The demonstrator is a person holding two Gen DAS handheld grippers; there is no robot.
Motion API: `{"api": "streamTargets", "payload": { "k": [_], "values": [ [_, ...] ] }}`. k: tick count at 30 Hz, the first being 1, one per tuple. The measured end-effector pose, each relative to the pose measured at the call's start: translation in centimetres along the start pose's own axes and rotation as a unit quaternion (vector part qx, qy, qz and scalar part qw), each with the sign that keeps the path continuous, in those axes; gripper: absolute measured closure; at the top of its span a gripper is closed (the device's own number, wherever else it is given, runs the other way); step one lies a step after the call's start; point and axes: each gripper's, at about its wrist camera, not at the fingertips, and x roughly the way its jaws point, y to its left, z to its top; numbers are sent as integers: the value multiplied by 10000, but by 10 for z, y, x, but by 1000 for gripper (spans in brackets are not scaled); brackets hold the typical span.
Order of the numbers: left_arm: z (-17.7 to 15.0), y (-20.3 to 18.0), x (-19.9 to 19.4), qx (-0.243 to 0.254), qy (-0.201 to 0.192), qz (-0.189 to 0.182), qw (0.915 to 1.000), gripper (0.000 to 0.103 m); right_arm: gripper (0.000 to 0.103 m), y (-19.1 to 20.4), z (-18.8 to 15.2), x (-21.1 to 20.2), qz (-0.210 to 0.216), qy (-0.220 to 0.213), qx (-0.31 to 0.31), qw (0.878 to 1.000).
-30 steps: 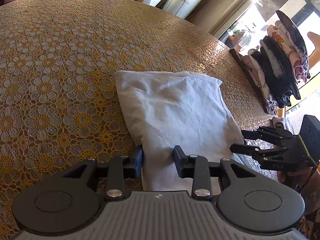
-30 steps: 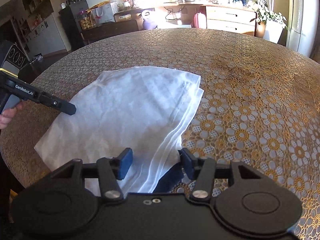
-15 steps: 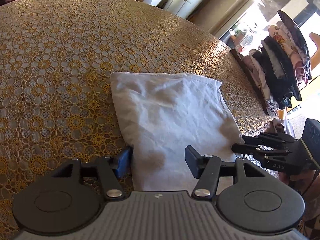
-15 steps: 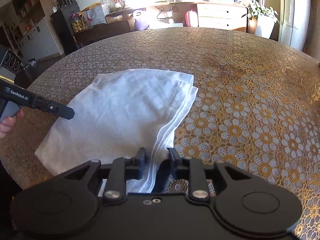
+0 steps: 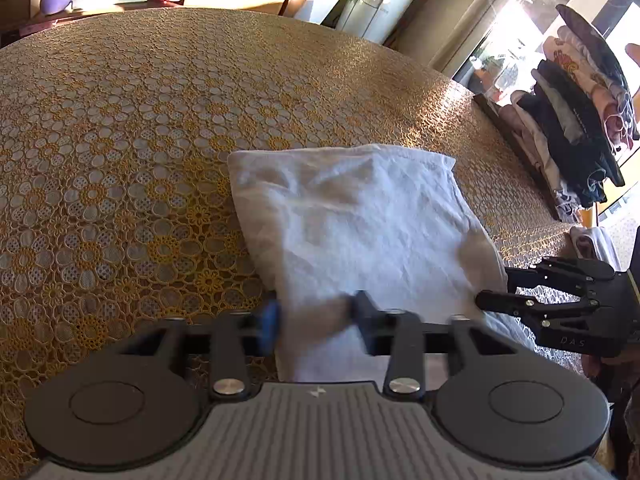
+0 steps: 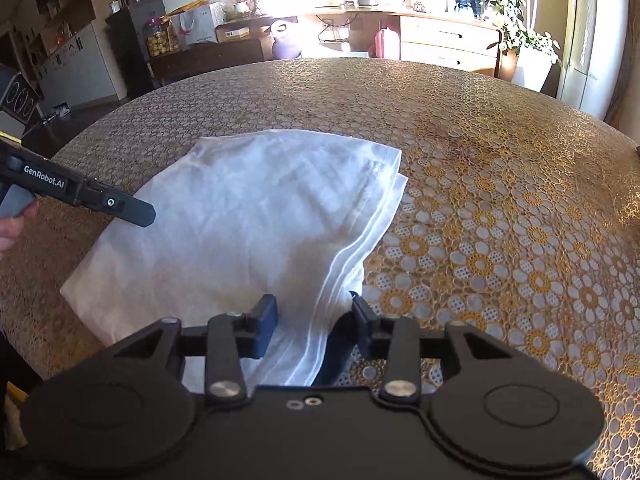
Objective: Fold clothes
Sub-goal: 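Grasp the folded shirt's edge with the left gripper while the right gripper grasps beside it, then lift the folded shirt with both grippers and carry it toward the clothes stack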
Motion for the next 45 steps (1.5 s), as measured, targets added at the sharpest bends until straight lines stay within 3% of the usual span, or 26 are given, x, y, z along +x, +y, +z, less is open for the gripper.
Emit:
{"api": "streamTargets", "payload": {
  "k": [4,9,15,30,38,45],
  "values": [
    [-5,-7,1,219,-134,141,9996,89,0,6,1,-2,-275,-143,210,9993],
    [-9,-21,-2,449,-378,423,9974,92,0,13,-3,-20,-636,-274,232,9973],
    [-11,-53,-16,782,-577,398,9945,93,0,20,-8,-41,-1068,-429,258,9930],
    [0,-178,-4,1598,-720,-177,9844,93,0,-40,-42,-136,-1824,-872,789,9762],
    [0,-222,17,1848,-523,-510,9801,93,0,-68,-57,-174,-2217,-950,862,9666],
    [25,-278,7,2098,-737,-772,9719,93,0,-93,-62,-216,-2577,-1089,884,9560]
  ]
}}
